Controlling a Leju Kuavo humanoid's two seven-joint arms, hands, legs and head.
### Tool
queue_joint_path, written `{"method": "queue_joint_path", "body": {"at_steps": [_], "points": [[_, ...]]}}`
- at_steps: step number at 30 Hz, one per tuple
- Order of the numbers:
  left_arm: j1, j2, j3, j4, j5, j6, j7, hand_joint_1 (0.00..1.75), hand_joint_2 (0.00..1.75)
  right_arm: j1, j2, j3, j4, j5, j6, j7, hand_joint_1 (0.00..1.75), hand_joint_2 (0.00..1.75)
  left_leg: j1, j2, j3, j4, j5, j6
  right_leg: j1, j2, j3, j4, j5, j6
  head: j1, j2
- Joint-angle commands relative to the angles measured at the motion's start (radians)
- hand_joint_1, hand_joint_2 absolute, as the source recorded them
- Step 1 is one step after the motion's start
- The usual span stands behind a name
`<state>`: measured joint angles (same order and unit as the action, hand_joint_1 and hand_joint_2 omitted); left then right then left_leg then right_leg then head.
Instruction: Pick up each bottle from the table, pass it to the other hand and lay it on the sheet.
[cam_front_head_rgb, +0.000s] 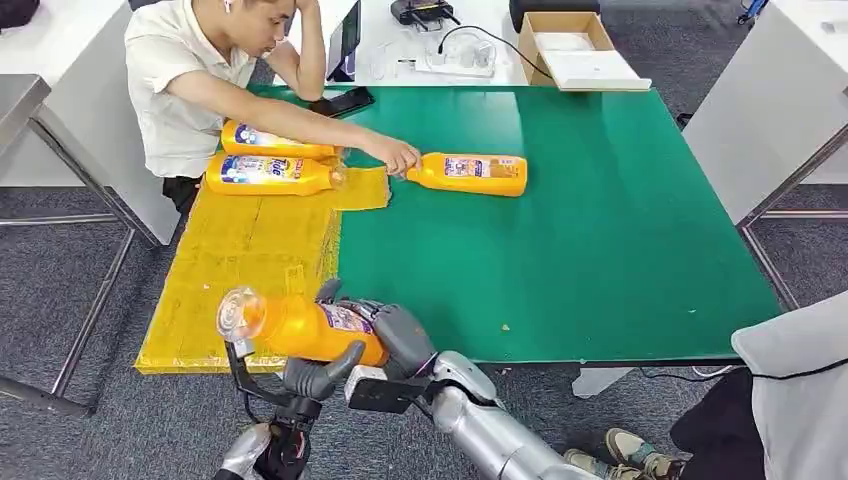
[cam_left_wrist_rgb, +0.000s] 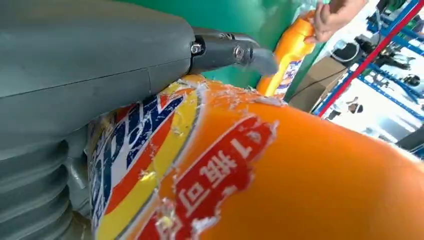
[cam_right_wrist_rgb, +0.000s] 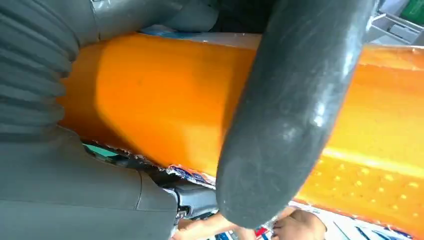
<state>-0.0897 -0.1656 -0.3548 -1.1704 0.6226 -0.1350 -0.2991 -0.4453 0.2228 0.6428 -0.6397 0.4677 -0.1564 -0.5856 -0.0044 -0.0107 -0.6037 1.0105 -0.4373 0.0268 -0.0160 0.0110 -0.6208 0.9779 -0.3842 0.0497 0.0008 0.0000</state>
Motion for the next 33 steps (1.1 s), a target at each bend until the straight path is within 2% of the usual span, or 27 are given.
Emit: {"method": "queue_joint_path", "body": {"at_steps": [1, 20, 21, 22, 23, 24, 26, 27, 30, 32, 33], "points": [[-0.062, -0.015, 0.006, 0.003, 0.006, 0.014, 0.000, 1.75, 1.75, 0.007, 0.026, 0.134, 0.086, -0.002, 0.021, -0.014, 1.55, 1.75, 0.002, -0.001, 0.003, 0.000, -0.002, -0.002, 0.002, -0.003, 0.004, 0.000, -0.002, -0.002, 0.000, 0.000], [-0.061, -0.015, 0.006, 0.004, 0.006, 0.013, 0.000, 1.75, 1.75, 0.005, 0.027, 0.134, 0.085, -0.002, 0.022, -0.014, 1.55, 1.75, 0.001, -0.002, 0.002, 0.000, -0.001, -0.001, 0.002, -0.003, 0.003, 0.000, -0.002, -0.002, 0.000, 0.000], [-0.060, -0.020, 0.014, 0.002, 0.005, 0.018, -0.012, 1.75, 1.75, 0.005, 0.027, 0.133, 0.088, -0.007, 0.027, -0.002, 0.49, 1.75, 0.001, -0.001, 0.001, 0.000, -0.001, -0.001, 0.001, -0.003, 0.002, 0.000, -0.001, -0.001, 0.000, 0.000], [-0.059, -0.018, 0.017, -0.003, 0.001, 0.021, -0.018, 1.75, 1.75, 0.007, 0.026, 0.131, 0.087, -0.010, 0.023, 0.002, 0.00, 1.75, 0.002, -0.002, 0.003, 0.000, -0.001, -0.002, 0.002, -0.004, 0.004, 0.000, -0.002, -0.002, 0.000, 0.000], [-0.056, -0.018, 0.025, -0.013, -0.013, 0.039, -0.030, 1.75, 1.75, 0.015, 0.025, 0.128, 0.083, -0.016, 0.014, 0.005, 0.00, 1.75, 0.001, -0.002, 0.002, 0.000, -0.001, -0.001, 0.001, -0.003, 0.002, 0.000, -0.001, -0.001, 0.000, 0.000], [-0.053, -0.019, 0.036, -0.022, -0.022, 0.058, -0.037, 1.75, 1.75, 0.020, 0.022, 0.131, 0.081, -0.015, 0.007, 0.007, 0.00, 0.00, 0.002, -0.002, 0.005, 0.000, -0.002, -0.002, 0.002, -0.004, 0.006, 0.000, -0.003, -0.003, 0.000, 0.000], [-0.055, -0.004, 0.041, -0.028, -0.054, 0.087, -0.043, 1.75, 1.75, 0.030, 0.015, 0.135, 0.068, -0.008, -0.023, -0.001, 0.00, 0.00, 0.001, -0.001, 0.001, 0.000, -0.001, -0.001, 0.001, -0.002, 0.002, 0.000, -0.001, -0.001, 0.000, 0.000], [-0.061, 0.025, 0.056, -0.021, -0.124, 0.151, -0.073, 1.75, 1.75, 0.045, 0.005, 0.140, 0.041, 0.003, -0.063, -0.022, 0.00, 0.00, 0.002, -0.002, 0.004, 0.000, -0.002, -0.002, 0.002, -0.004, 0.005, 0.000, -0.003, -0.002, 0.000, 0.000], [-0.046, 0.074, 0.144, -0.020, -0.137, 0.112, -0.075, 1.75, 1.75, 0.100, -0.033, 0.133, -0.063, 0.006, -0.116, -0.045, 0.00, 0.00, 0.002, -0.002, 0.005, -0.001, -0.001, -0.002, 0.002, -0.003, 0.005, -0.001, -0.002, -0.003, 0.000, 0.000], [-0.019, 0.071, 0.201, -0.055, -0.143, 0.084, -0.071, 1.75, 1.75, 0.140, -0.053, 0.109, -0.131, -0.019, -0.111, -0.055, 0.00, 0.00, 0.003, 0.000, 0.009, -0.002, -0.003, -0.004, 0.003, -0.003, 0.009, -0.002, -0.003, -0.004, 0.000, 0.000], [-0.005, 0.069, 0.214, -0.076, -0.146, 0.074, -0.068, 1.75, 1.75, 0.161, -0.056, 0.084, -0.159, -0.055, -0.091, -0.065, 0.00, 0.00, 0.002, 0.001, 0.006, -0.002, -0.002, -0.002, 0.002, -0.001, 0.006, -0.002, -0.002, -0.003, 0.000, 0.000]]}}
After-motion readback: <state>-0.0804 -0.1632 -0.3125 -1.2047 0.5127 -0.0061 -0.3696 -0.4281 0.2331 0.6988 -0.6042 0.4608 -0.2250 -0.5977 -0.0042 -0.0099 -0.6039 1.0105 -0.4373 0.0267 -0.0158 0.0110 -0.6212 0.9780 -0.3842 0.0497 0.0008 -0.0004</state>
